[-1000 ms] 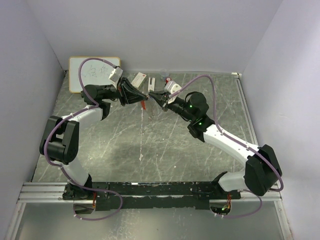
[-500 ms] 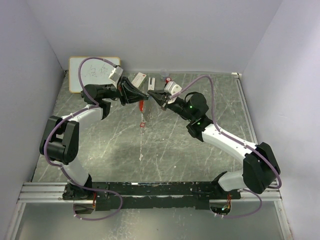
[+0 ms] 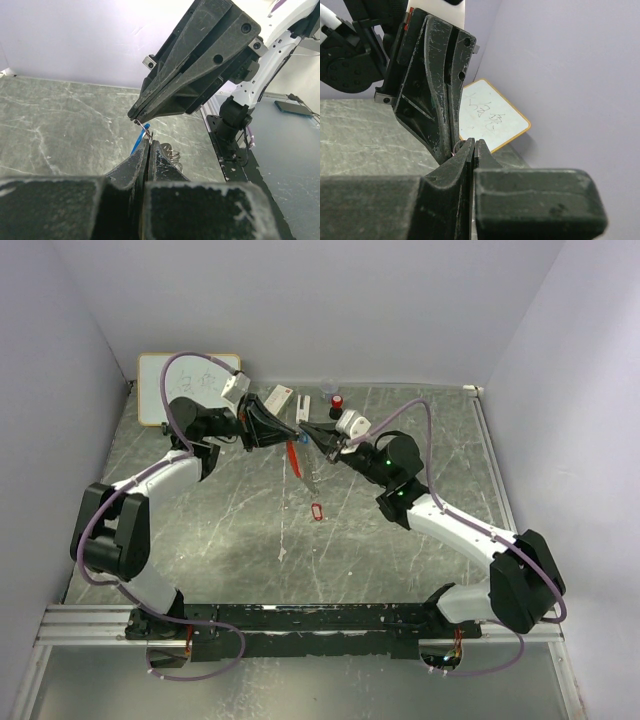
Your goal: Put the keys on the keyring
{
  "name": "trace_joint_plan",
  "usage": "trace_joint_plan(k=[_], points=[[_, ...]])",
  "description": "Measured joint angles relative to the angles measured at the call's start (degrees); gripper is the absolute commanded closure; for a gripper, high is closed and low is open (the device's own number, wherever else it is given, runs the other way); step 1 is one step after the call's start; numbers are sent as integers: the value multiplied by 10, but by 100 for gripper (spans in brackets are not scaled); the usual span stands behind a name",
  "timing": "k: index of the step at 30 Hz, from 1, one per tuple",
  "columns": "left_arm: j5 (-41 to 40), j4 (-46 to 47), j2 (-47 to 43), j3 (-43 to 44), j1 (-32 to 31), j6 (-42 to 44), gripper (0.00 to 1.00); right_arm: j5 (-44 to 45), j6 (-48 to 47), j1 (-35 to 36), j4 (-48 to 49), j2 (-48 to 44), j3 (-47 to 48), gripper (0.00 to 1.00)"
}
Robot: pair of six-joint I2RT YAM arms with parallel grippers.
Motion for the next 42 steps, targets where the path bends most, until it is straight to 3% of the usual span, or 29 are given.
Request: trace_joint_plan(k=[6, 17, 23, 27, 41, 42], points=[[-6, -91, -18, 5, -1, 64, 92, 1, -2, 0, 2, -1, -3, 100], [-28, -175, -23, 14, -3, 120, 62, 4, -15, -1, 2, -13, -10, 100], [-94, -334, -48, 32, -4, 231, 53, 8, -24, -1, 7, -29, -10, 100], [-122, -376, -72, 32, -4, 266, 61, 8, -25, -1, 10, -33, -10, 100], [-170, -404, -91, 22, -4, 293, 56, 78, 4, -1, -50, -72, -41, 100], [-174, -405, -93, 18, -4, 294, 56, 93, 13, -1, -67, -77, -42, 93]])
